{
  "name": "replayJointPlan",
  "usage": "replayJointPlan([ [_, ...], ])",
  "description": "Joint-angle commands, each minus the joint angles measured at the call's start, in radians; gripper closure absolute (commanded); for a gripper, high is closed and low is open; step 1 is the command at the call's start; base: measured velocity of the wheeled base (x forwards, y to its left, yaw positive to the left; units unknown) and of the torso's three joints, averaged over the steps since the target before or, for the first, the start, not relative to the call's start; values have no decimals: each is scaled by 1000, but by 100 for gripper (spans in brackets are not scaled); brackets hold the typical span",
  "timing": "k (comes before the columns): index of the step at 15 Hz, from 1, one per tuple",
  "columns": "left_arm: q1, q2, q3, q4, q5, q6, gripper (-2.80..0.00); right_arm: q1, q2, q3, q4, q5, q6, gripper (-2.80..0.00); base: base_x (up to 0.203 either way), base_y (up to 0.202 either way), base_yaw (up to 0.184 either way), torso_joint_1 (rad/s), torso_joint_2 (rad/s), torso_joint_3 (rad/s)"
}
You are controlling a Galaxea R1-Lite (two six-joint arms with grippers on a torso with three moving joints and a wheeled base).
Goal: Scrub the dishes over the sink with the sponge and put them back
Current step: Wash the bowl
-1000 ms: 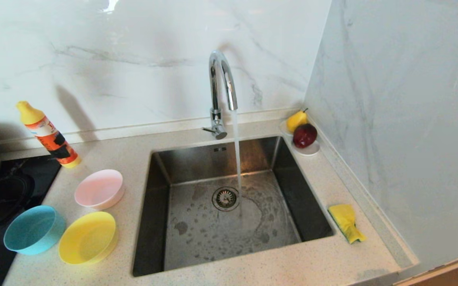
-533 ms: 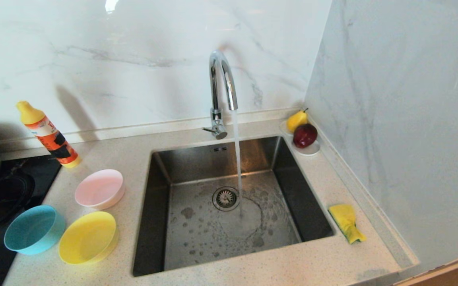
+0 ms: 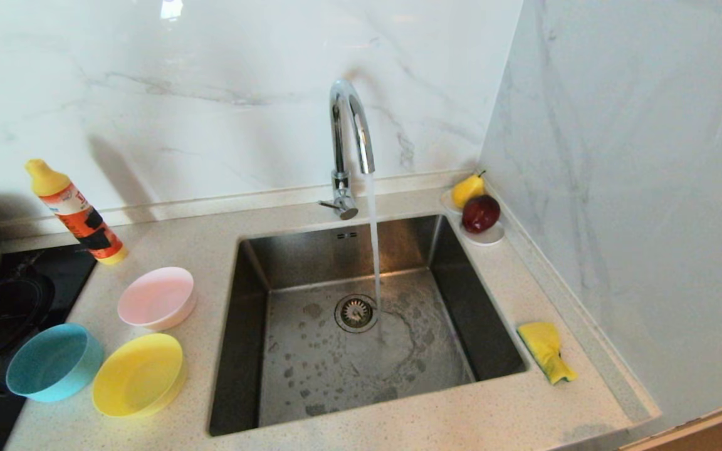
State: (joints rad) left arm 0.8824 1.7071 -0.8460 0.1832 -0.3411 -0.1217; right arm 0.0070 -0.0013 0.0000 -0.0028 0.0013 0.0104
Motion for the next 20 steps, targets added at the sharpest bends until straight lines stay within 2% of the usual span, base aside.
replayJointPlan([
  [1, 4, 45, 23, -25, -6, -1, -280, 1, 0, 0, 0, 0, 0, 0, 0, 0, 0, 0, 0, 0],
  [3, 4, 57, 40, -50, -11, 1, -280, 1, 0, 0, 0, 0, 0, 0, 0, 0, 0, 0, 0, 0],
  [7, 4, 58, 54, -56, -63, 1, -280, 1, 0, 0, 0, 0, 0, 0, 0, 0, 0, 0, 0, 0],
  [15, 5, 64, 53, -68, -90, -19, -280, 1, -1, 0, 0, 0, 0, 0, 0, 0, 0, 0, 0, 0],
  [17, 14, 19, 49, -56, -165, -66, -280, 1, -2, 0, 0, 0, 0, 0, 0, 0, 0, 0, 0, 0],
  [20, 14, 23, 17, -57, -178, -153, -280, 1, 0, 0, 0, 0, 0, 0, 0, 0, 0, 0, 0, 0],
])
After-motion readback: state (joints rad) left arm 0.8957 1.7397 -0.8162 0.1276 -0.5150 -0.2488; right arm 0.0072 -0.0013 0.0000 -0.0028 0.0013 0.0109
